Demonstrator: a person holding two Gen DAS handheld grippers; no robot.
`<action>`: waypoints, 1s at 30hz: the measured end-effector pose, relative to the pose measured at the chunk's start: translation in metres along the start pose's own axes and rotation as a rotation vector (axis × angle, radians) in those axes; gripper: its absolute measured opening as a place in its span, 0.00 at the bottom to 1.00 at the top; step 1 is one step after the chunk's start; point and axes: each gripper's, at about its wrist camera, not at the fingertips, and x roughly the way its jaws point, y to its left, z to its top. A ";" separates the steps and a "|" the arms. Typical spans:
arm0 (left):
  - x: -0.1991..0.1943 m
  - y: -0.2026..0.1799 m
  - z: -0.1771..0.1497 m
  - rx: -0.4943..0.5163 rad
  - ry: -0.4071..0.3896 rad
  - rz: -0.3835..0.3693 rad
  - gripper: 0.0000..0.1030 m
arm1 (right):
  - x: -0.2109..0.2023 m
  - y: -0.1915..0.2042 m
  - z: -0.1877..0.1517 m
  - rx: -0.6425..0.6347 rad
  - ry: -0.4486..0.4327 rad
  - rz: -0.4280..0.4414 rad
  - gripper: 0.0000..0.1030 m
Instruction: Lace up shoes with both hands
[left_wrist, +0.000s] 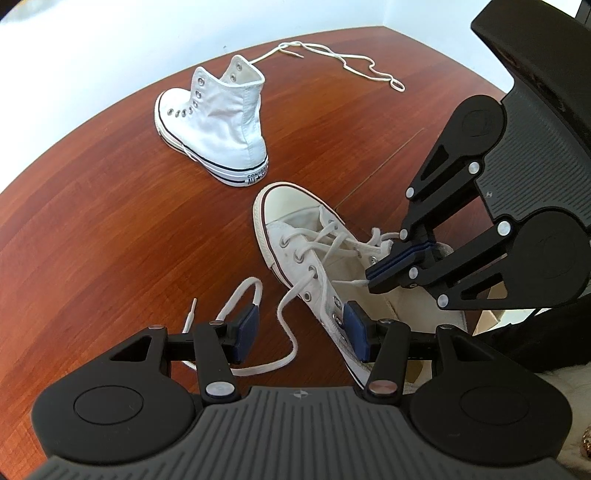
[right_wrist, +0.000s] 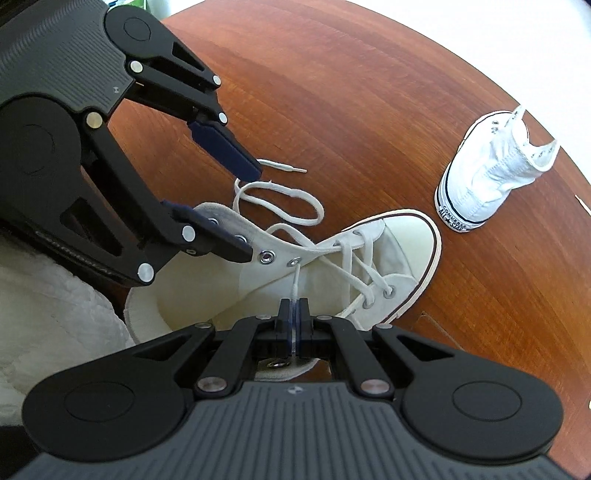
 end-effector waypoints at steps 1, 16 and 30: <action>0.000 0.000 0.000 -0.001 0.000 -0.001 0.52 | 0.000 0.000 0.000 -0.002 0.001 0.001 0.01; -0.002 0.001 0.001 -0.005 -0.017 -0.007 0.53 | 0.002 0.002 0.004 -0.028 0.003 -0.009 0.01; -0.018 0.022 0.002 -0.014 -0.063 -0.045 0.58 | 0.002 -0.001 0.006 0.006 -0.039 -0.037 0.01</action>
